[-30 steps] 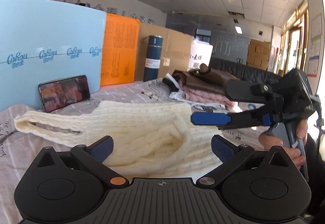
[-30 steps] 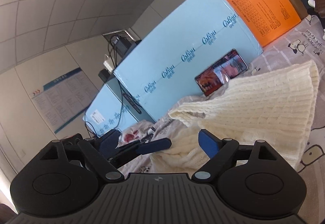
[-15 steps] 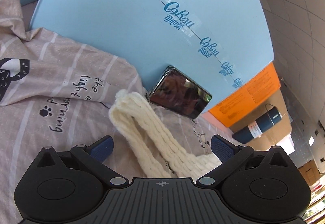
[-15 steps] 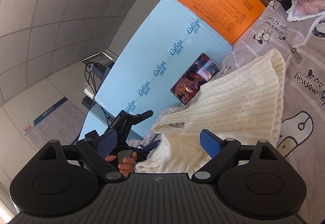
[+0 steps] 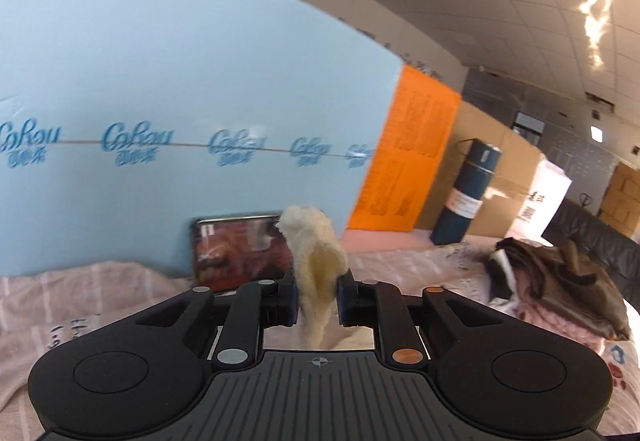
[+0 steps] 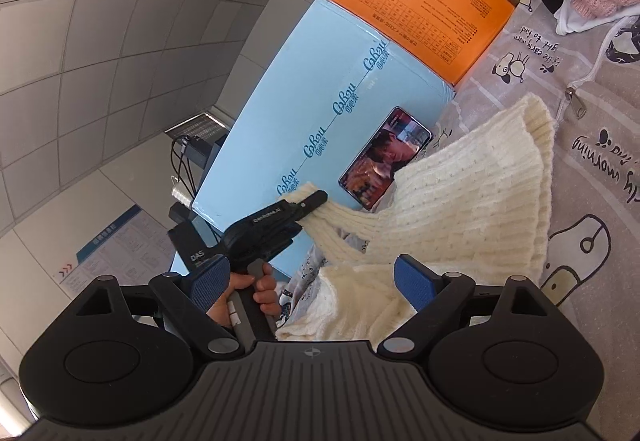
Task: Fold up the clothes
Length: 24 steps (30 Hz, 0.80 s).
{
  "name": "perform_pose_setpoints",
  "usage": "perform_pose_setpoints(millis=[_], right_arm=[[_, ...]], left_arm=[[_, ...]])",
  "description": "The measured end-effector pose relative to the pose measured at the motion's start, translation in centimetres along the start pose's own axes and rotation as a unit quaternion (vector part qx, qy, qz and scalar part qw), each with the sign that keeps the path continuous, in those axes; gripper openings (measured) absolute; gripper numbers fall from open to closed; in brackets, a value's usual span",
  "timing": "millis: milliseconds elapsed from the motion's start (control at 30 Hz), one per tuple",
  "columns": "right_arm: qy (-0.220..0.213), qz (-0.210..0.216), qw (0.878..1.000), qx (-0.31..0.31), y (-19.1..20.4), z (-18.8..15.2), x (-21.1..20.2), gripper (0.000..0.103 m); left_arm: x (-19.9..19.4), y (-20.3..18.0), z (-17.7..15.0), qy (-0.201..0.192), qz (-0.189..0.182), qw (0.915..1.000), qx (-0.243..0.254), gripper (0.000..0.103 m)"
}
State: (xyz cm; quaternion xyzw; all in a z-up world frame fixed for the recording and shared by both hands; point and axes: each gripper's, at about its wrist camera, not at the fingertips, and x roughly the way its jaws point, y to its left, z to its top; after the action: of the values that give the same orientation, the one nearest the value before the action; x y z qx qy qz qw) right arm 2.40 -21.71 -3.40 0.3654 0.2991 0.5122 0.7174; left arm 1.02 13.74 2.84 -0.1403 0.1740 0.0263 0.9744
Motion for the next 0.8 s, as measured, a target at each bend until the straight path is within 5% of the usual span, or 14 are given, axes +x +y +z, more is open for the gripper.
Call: perform_pose_setpoints(millis=[133, 300, 400, 467, 567, 800], right_arm=[[-0.026, -0.016, 0.999, 0.014, -0.5, 0.2, -0.7, 0.089], [-0.046, -0.018, 0.998, 0.025, -0.8, 0.5, -1.5, 0.089], [-0.05, -0.016, 0.998, 0.029, -0.9, 0.6, -1.7, 0.089], [-0.051, -0.014, 0.998, 0.032, -0.9, 0.6, -1.7, 0.089], [-0.057, -0.013, 0.998, 0.037, -1.0, 0.7, -1.9, 0.089], [-0.064, -0.012, 0.997, 0.036, -1.0, 0.8, -2.2, 0.09]], left_arm=[[0.7, -5.6, 0.0, 0.049, -0.066, 0.9932, 0.082, 0.017], [2.2, -10.1, -2.0, 0.131, -0.088, 0.9661, 0.204, 0.019], [2.7, -11.7, -3.4, 0.168, -0.095, 0.9467, 0.258, 0.052], [2.4, -11.9, -3.5, 0.159, -0.121, 0.9452, 0.259, 0.079], [1.5, -11.6, -2.5, 0.132, -0.137, 0.9495, 0.25, 0.081], [-2.9, -8.9, -0.8, 0.045, -0.079, 0.968, 0.234, 0.091]])
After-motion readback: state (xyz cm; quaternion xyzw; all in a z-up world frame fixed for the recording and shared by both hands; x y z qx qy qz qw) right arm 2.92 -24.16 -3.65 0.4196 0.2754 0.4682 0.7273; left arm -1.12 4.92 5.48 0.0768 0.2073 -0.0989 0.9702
